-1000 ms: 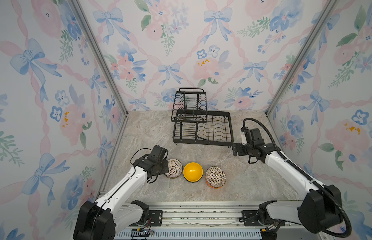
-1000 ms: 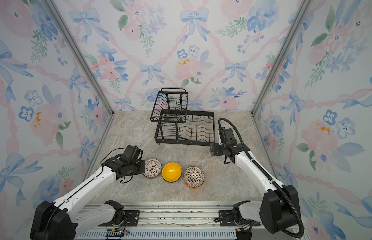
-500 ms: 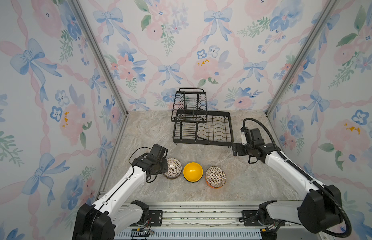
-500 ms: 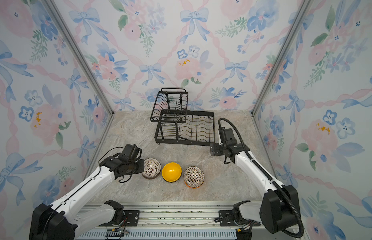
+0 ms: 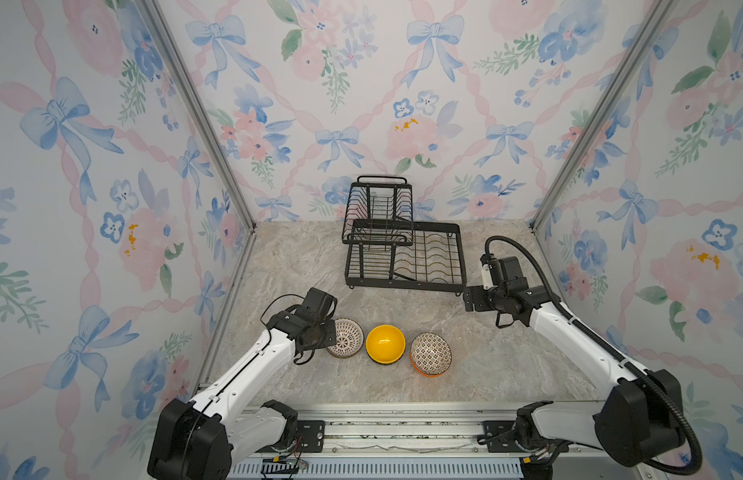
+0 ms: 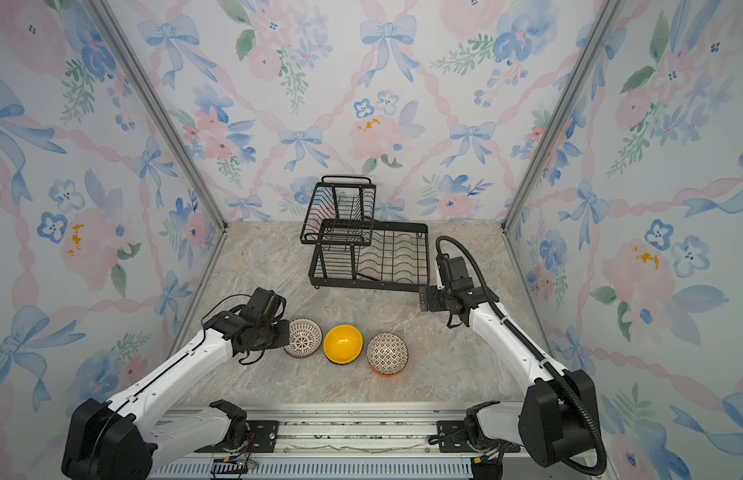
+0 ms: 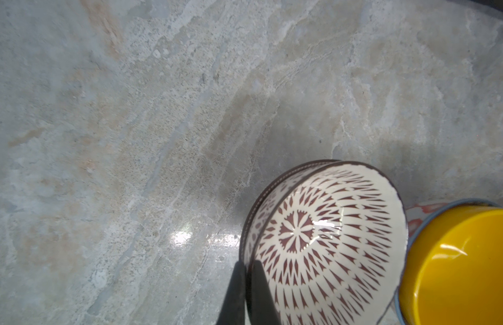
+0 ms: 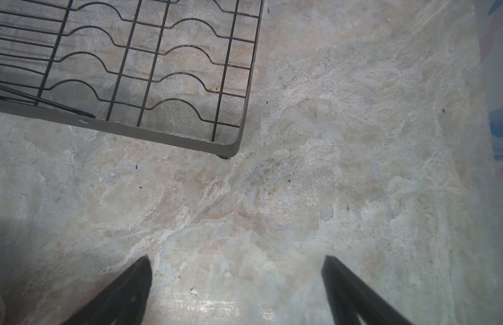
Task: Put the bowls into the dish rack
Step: 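Lower left gripper onto the white maroon-patterned bowl's rim and close it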
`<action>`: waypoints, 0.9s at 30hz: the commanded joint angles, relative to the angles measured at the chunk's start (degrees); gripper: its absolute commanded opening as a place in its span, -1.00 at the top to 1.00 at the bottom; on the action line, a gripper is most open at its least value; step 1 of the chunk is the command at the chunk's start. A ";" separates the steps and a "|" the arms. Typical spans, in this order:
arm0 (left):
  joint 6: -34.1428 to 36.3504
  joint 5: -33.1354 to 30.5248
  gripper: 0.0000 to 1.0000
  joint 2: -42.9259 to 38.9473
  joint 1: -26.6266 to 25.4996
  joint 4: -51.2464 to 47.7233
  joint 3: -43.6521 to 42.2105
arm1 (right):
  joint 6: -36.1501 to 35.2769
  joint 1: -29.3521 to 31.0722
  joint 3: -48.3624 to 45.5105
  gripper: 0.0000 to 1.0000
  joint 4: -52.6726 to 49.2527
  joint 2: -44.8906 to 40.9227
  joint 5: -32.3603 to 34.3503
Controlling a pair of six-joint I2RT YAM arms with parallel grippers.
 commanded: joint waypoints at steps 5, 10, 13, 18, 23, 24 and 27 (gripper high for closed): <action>0.25 1.54 0.63 2.64 -0.76 0.55 0.06 | 0.16 0.01 -0.34 -0.94 0.72 -0.72 -0.75; 0.25 1.04 0.53 3.25 -0.84 0.56 0.33 | 0.14 0.05 -0.44 -0.93 0.93 -0.74 -0.74; 0.23 0.95 0.67 3.56 -0.84 0.63 0.32 | 0.10 0.01 -0.45 -0.94 0.89 -0.72 -0.83; 0.23 0.94 0.96 3.88 -0.93 0.63 0.33 | 0.15 0.06 -0.53 -0.94 1.02 -0.76 -0.74; 0.33 0.83 1.00 3.02 -0.97 0.55 0.74 | 0.07 0.05 -0.53 -0.93 0.93 -0.75 -0.77; 0.42 0.77 1.00 2.57 -0.93 0.54 0.94 | 0.00 0.05 -0.55 -0.93 0.83 -0.85 -0.79; 0.93 0.47 1.00 1.24 -0.98 0.28 1.93 | 0.04 0.05 -0.44 -0.93 0.70 -1.10 -0.74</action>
